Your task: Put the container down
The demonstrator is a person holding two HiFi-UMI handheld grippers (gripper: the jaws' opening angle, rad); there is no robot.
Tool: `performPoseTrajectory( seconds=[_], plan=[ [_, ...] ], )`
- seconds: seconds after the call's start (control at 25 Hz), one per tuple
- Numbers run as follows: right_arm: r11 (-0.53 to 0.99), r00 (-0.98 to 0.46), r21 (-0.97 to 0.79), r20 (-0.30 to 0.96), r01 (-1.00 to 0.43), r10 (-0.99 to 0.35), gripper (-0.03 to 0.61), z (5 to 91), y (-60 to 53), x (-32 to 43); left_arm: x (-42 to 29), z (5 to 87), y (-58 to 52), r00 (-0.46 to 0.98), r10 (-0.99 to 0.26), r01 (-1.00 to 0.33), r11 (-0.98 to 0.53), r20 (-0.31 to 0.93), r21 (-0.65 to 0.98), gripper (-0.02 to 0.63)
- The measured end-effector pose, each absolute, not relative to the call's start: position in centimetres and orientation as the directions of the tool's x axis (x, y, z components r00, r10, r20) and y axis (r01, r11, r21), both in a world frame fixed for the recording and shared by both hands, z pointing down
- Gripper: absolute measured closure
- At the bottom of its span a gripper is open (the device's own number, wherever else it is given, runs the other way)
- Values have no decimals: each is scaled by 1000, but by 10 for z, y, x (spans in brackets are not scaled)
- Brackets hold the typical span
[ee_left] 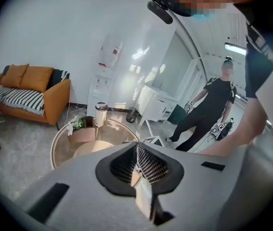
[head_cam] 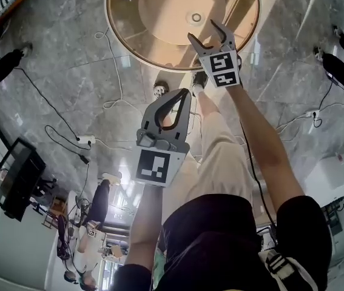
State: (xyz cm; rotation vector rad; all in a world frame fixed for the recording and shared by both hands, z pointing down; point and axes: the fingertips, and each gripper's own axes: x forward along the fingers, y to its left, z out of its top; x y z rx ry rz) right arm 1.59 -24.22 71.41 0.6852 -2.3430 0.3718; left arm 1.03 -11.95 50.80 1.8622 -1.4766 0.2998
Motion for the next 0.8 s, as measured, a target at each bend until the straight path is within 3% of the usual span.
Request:
performPoseTrajectory(
  seconds=[0.36,0.8],
  plan=[
    [769,-622,-54,625,-637,-472,287,627,-198,20,-19,471,-68,350,-765,-915,-155,540,373,594],
    [713,-598,-18,561,-701,-573,364,509,-136,6,-63,414,-10,401,-784,-908,-272,474,318,594]
  ],
)
